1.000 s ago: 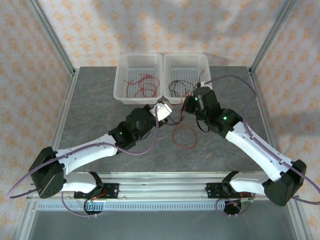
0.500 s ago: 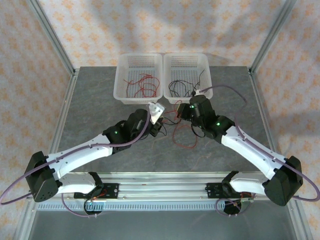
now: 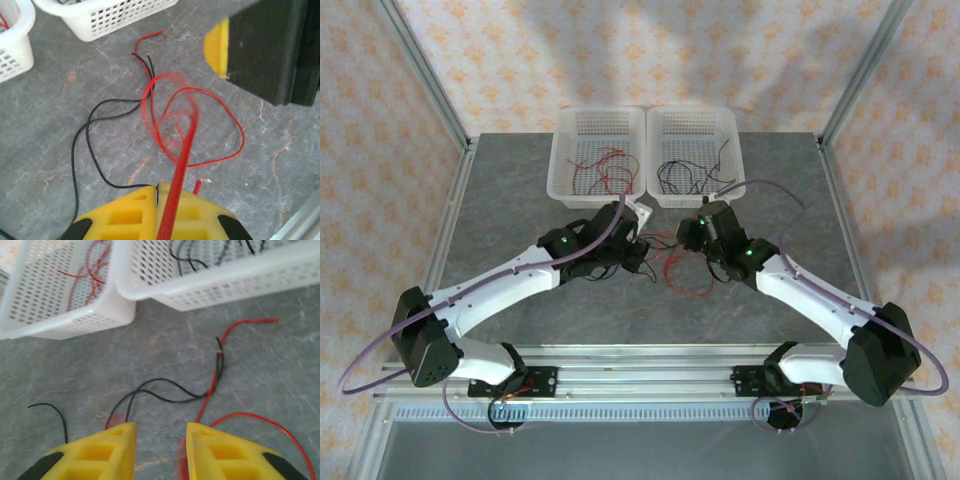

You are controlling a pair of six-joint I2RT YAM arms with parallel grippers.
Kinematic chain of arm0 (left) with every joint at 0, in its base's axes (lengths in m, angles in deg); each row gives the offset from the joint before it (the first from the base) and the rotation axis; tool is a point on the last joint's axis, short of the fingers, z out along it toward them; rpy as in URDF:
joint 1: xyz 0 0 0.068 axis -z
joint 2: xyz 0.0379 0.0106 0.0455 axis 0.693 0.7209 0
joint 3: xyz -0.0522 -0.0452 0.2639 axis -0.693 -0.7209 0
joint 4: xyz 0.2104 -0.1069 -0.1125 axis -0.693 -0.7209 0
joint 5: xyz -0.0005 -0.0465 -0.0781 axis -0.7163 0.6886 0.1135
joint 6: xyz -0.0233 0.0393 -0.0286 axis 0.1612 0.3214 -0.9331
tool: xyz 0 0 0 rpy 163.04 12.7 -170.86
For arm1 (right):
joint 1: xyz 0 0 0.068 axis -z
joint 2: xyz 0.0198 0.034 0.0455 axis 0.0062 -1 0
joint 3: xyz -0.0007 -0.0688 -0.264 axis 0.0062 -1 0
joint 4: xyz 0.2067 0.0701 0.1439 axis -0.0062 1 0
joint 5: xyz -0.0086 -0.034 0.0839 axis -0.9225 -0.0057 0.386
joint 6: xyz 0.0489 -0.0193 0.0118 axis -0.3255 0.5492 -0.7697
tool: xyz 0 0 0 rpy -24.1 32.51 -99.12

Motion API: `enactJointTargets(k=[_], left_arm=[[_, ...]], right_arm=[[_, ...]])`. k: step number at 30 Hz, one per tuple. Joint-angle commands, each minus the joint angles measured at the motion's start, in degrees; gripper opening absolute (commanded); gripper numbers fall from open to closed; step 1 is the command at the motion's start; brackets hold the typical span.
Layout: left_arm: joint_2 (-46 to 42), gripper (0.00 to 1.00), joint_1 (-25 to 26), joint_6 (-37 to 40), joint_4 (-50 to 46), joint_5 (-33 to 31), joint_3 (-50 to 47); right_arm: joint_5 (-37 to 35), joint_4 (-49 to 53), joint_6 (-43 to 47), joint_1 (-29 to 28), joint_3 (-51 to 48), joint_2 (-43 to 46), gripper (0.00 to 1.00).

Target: Untangle the cables

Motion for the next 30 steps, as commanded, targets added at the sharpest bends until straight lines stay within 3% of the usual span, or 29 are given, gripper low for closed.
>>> enactJointTargets(k=[1, 6, 10, 13, 18, 30], left_arm=[[-0.98, 0.00, -4.06, -6.19, -4.30, 11.13, 1.42], [0.22, 0.00, -8.03, -11.43, -5.44, 21.12, 1.29], [0.67, 0.00, -9.99, -17.69, -1.95, 26.21, 0.12], [-0.16, 0.00, -11.59, -26.15, 5.00, 29.67, -2.45], [-0.48, 0.00, -12.60, -33.53, 9.44, 30.88, -2.78], [-2.60, 0.00, -13.59, -41.31, 13.02, 31.68, -2.97]], right_arm=[[0.51, -1.41, 5.83, 0.19, -0.61, 0.18, 0.42], [3.00, -0.54, 11.24, 0.19, -1.83, 2.46, 0.57], [5.87, -1.44, 10.29, 0.19, -5.27, 4.33, 0.59], [12.09, -6.19, 6.77, 0.19, -9.64, 5.67, 0.59], [22.32, -19.10, 4.93, -1.64, -16.83, 9.64, 0.59], [22.92, -19.15, 14.24, -5.39, -11.39, 4.91, 0.59]])
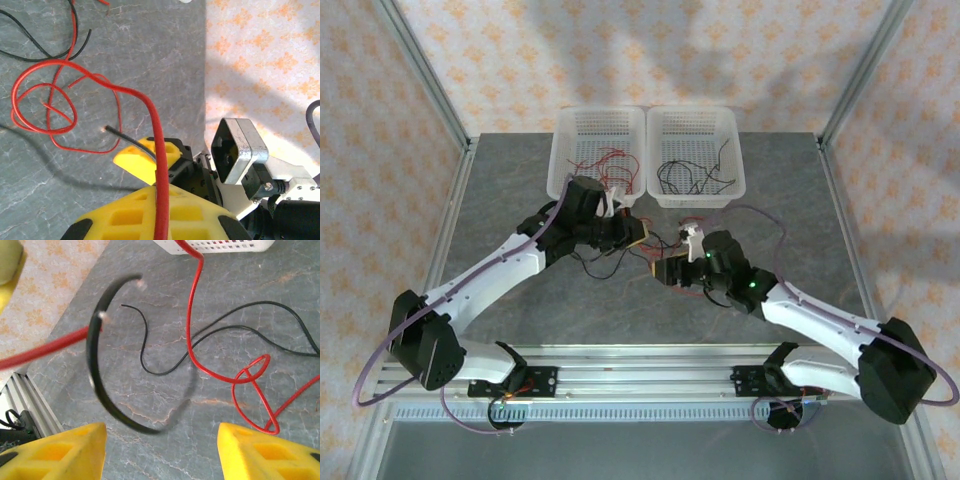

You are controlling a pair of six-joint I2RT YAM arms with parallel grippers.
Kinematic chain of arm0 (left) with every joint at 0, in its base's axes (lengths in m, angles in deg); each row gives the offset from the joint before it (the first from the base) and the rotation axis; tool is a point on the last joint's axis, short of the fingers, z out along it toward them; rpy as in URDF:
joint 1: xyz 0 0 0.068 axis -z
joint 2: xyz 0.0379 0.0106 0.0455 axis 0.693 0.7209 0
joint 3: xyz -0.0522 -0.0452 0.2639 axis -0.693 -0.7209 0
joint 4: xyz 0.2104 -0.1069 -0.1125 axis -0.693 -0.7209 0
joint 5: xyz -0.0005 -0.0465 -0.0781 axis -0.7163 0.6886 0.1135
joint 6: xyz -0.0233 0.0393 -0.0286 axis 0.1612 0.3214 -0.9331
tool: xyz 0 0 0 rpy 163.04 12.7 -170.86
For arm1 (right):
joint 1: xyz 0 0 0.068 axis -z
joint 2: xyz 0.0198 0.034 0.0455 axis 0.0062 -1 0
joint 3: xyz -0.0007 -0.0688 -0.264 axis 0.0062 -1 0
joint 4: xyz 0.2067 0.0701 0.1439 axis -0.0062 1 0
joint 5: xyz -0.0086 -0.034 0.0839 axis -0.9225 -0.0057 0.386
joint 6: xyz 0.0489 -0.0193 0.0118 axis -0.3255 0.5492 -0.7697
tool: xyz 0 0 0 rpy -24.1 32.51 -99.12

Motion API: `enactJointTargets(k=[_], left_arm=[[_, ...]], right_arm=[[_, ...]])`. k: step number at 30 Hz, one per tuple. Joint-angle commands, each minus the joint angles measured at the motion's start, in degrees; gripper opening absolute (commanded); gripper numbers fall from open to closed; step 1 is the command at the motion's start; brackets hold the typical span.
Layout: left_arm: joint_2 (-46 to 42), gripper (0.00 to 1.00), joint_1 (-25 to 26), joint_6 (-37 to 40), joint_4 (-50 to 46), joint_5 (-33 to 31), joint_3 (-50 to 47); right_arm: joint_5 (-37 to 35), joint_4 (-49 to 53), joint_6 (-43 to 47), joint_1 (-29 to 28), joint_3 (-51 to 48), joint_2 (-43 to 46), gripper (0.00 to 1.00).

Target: Untangle the cables

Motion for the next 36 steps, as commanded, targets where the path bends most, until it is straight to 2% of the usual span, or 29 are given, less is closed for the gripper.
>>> enactJointTargets(k=[1, 4, 6, 8, 10, 14, 15, 22, 27, 31, 36], left_arm=[[-1.82, 0.00, -0.92, -2.68, 2.07, 0.58, -0.10], [-2.05, 0.00, -1.87, -1.87, 0.82, -0.77, 0.60], [-2.36, 0.00, -2.32, -2.12, 1.50, -0.39, 0.53], [-2.62, 0.00, -2.36, -2.36, 2.09, 0.21, 0.58], [-2.91, 0.00, -2.45, -2.35, 2.03, 0.76, 0.99], [-4.02, 0.00, -2.75, -1.72, 0.66, 1.42, 3.26], [-4.41, 0.00, -2.91, -1.39, -0.07, 1.40, 4.20], [-5.31, 0.00, -7.00, 3.68, -7.52, -0.36, 15.33], [-4.81, 0.00, -9.00, 4.14, -6.45, -0.07, 19.99], [-4.23, 0.00, -9.12, 3.38, -4.22, 0.25, 21.15], [-3.59, 0.00, -9.21, 2.74, -2.92, 0.87, 20.59]], right_arm=[[0.92, -2.24, 2.97, -0.51, 3.78, -2.71, 0.58], [-0.31, -1.57, 3.51, -1.47, 5.16, -3.21, 0.56], [-3.48, -1.61, 2.97, -1.61, 5.56, -2.99, 0.56], [-8.09, -0.65, 2.40, -1.61, 6.76, -3.51, 0.51], [-13.95, 0.00, 0.97, -1.57, 7.87, -5.23, 0.39], [-22.79, 1.44, -2.93, -1.03, 8.91, -7.81, 0.03], [-23.87, 1.81, -3.89, -0.60, 8.85, -8.26, 0.00], [-25.34, 3.00, -12.39, 3.24, 3.15, -7.42, 0.00], [-23.73, 3.04, -16.29, 3.92, -1.29, -7.58, 0.00], [-22.56, 3.92, -16.51, 4.04, -2.11, -8.29, 0.22], [-18.89, 6.86, -6.68, 4.01, 2.27, -4.37, 0.55]])
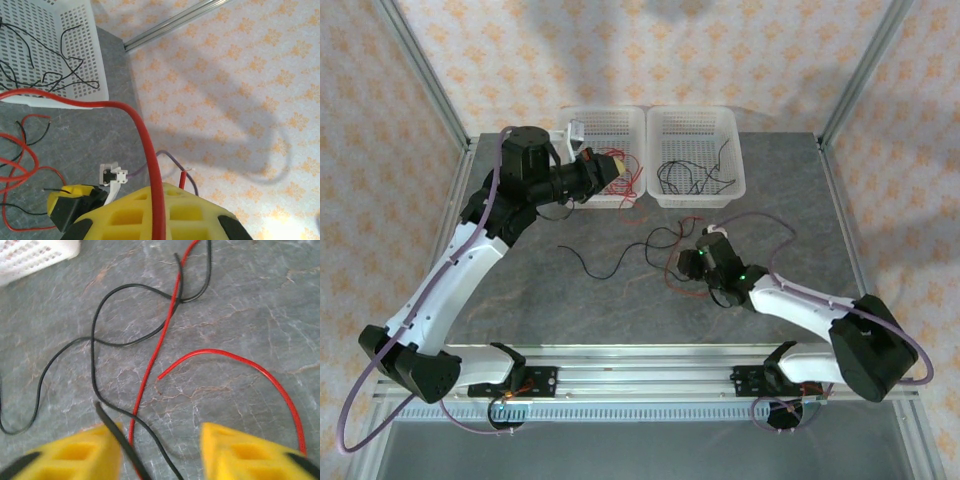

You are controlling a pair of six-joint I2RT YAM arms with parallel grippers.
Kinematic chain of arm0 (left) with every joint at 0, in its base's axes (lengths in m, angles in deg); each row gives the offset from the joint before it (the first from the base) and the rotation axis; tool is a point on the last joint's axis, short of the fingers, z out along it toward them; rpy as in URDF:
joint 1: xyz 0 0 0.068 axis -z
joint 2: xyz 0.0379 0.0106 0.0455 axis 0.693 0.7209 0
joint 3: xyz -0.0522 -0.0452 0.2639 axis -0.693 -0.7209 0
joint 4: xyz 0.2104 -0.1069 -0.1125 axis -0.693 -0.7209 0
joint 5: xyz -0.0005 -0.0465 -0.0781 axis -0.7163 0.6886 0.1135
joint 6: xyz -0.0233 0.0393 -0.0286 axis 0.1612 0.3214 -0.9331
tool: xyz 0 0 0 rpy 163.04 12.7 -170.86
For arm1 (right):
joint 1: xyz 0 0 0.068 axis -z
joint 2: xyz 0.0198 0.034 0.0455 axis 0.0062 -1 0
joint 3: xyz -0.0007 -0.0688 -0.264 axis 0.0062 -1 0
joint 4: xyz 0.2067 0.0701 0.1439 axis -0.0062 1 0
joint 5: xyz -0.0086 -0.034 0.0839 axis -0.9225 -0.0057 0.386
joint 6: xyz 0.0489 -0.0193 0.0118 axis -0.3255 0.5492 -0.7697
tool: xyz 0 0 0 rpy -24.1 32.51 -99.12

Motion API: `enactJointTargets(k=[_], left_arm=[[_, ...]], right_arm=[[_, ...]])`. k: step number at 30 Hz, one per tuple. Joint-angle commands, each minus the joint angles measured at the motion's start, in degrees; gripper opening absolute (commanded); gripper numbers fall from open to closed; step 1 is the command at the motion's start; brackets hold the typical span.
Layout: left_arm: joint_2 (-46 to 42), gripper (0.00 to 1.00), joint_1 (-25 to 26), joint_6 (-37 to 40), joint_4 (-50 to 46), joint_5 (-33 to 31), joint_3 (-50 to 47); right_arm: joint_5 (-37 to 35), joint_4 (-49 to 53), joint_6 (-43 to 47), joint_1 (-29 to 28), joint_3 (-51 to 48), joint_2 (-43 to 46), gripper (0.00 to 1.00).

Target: Untangle the cables

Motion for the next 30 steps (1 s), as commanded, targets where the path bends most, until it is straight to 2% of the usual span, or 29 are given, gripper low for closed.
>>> enactJointTargets(k=[1, 4, 7, 13, 18, 24, 28, 30], left_arm=[[0.53, 0.00, -0.39, -0.28, 2.17, 1.03, 0.65], [0.62, 0.00, -0.39, -0.27, 2.46, 1.05, 0.69], [0.71, 0.00, -0.40, -0.39, 2.40, 1.07, 0.91], [1.05, 0.00, -0.39, -0.39, 2.39, 1.16, 1.05], [1.06, 0.00, -0.39, -0.60, 2.66, 1.56, 1.28], [1.15, 0.00, -0.39, 0.00, 1.56, 1.51, 2.62], [1.17, 0.00, -0.40, 0.16, 1.43, 1.43, 2.54], [1.19, 0.00, -0.52, 0.33, 1.50, 1.42, 2.37]], right_arm=[[2.81, 2.35, 8.59, 0.19, 4.81, 3.54, 0.61], [7.17, 4.63, 16.37, 0.19, 9.26, 3.56, 0.68], [9.68, 6.13, 20.85, 0.19, 14.19, 2.34, 0.69], [10.50, 7.45, 24.51, 0.14, 24.23, -5.59, 0.68], [9.34, 7.22, 25.34, 0.19, 29.50, -12.07, 0.63], [9.55, 4.47, 24.24, 0.24, 31.76, -16.12, 0.47], [8.29, 1.32, 21.88, 0.19, 31.12, -15.69, 0.29], [6.37, -0.17, 20.13, 0.19, 30.28, -15.01, 0.16]])
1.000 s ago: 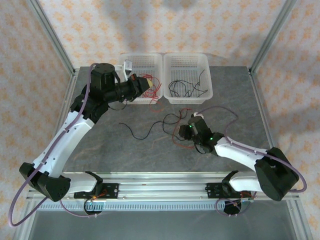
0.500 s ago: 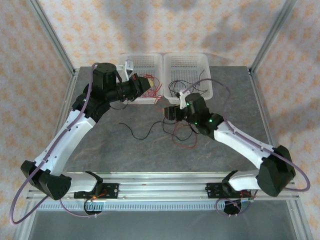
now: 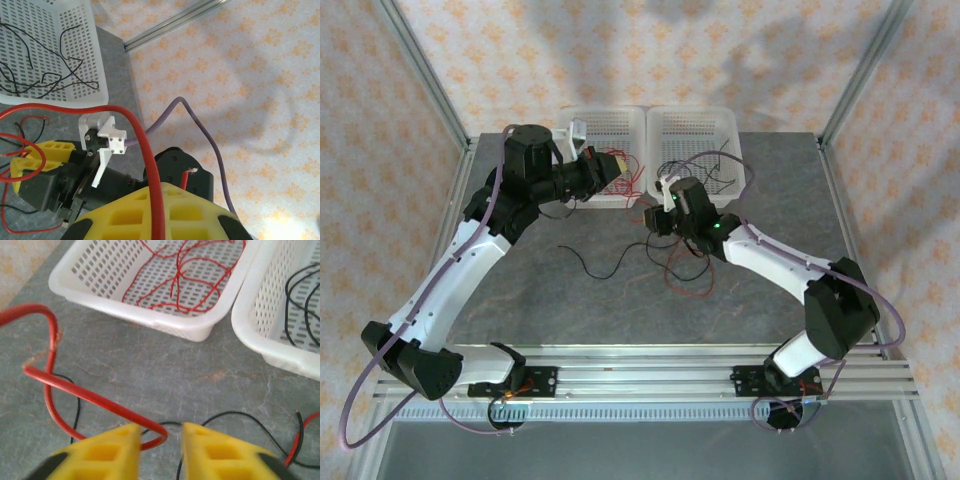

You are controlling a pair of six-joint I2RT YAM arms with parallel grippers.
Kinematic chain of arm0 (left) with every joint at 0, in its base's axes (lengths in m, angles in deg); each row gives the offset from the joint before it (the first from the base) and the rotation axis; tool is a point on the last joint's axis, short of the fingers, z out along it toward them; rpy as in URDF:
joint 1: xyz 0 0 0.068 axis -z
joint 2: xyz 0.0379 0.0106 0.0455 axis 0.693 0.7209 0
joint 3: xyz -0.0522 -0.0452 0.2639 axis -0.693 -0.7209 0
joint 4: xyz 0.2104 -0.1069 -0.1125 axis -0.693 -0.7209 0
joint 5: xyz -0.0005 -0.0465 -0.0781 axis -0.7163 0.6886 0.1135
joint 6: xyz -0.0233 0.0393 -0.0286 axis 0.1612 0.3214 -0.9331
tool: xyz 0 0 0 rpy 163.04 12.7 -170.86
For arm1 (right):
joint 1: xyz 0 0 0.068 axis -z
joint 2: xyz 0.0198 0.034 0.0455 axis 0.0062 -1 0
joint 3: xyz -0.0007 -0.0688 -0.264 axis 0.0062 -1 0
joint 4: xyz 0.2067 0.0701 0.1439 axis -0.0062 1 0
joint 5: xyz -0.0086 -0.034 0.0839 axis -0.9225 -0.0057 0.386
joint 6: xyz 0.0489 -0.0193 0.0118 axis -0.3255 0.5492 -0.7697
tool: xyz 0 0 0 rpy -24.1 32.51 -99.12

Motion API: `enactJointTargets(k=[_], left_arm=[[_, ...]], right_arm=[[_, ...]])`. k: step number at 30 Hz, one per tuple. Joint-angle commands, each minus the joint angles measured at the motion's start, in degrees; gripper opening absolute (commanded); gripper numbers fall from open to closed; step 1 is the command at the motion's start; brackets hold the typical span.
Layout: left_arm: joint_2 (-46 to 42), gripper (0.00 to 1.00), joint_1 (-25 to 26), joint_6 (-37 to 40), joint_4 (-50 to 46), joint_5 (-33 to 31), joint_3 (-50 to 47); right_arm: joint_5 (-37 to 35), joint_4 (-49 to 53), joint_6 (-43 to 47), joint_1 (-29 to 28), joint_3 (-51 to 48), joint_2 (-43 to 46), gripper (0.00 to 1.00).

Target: Untangle the cables

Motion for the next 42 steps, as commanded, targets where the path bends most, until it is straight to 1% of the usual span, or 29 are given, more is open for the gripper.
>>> enactJointTargets(k=[1, 3, 4, 7, 12, 15, 21, 24, 27, 28, 30, 33, 36, 39, 42], left_arm=[[0.30, 0.00, -0.57, 0.40, 1.04, 1.31, 1.80], [0.12, 0.00, -1.06, 0.79, 0.79, 0.98, 1.71], [-0.01, 0.00, -1.38, 1.10, 0.66, 0.58, 1.70], [-0.52, 0.00, -2.53, 2.19, 0.02, -0.95, 1.71], [-0.62, 0.00, -4.41, 2.29, 2.35, -1.37, 1.57], [0.26, 0.00, -5.36, 2.64, 3.39, -1.52, 3.02], [4.10, 0.00, -8.75, 4.74, 3.15, -2.33, 10.29], [6.73, 0.00, -10.43, 5.15, 2.96, -2.03, 15.02], [9.66, 0.00, -11.39, 4.99, 3.14, -0.97, 19.43], [10.52, 0.00, -11.57, 4.89, 3.29, -0.69, 20.54], [12.65, 0.00, -11.92, 4.71, 3.75, -0.36, 23.14], [16.03, 0.00, -12.70, 4.21, 4.73, 0.27, 27.15], [19.22, 0.00, -13.56, 2.24, 8.35, 2.57, 30.09], [22.02, 0.00, -14.88, -1.68, 14.65, 6.07, 31.42], [25.19, 0.00, -16.39, -4.44, 18.28, 7.70, 33.73]], right_arm=[[-4.22, -4.67, -3.74, 0.27, 0.19, 1.75, 0.09], [-7.33, -5.70, -6.98, 0.40, -1.03, 2.72, 0.02], [-9.06, -6.21, -9.45, 0.61, -1.83, 3.38, 0.00], [-12.99, -7.81, -19.00, 1.92, -4.82, 5.76, 0.00], [-10.23, -12.73, -35.81, 5.81, -11.21, 8.60, 0.00], [-9.10, -15.77, -44.10, 6.72, -14.63, 9.68, 0.00], [-10.35, -19.21, -60.15, 7.92, -21.82, 13.07, 0.00], [-11.87, -19.72, -64.49, 8.25, -24.64, 15.44, 0.00], [-11.65, -19.91, -63.73, 8.71, -25.32, 16.99, 0.00], [-11.35, -20.32, -62.39, 8.71, -25.17, 17.43, 0.07], [-10.52, -20.27, -59.25, 8.74, -24.68, 18.55, 0.23], [-10.26, -19.19, -54.82, 8.74, -24.41, 20.57, 0.41], [-11.24, -16.46, -51.79, 8.75, -24.69, 23.99, 0.49], [-11.93, -14.61, -49.92, 8.80, -25.75, 27.07, 0.54], [-11.54, -13.85, -48.77, 8.70, -27.01, 29.43, 0.60]])
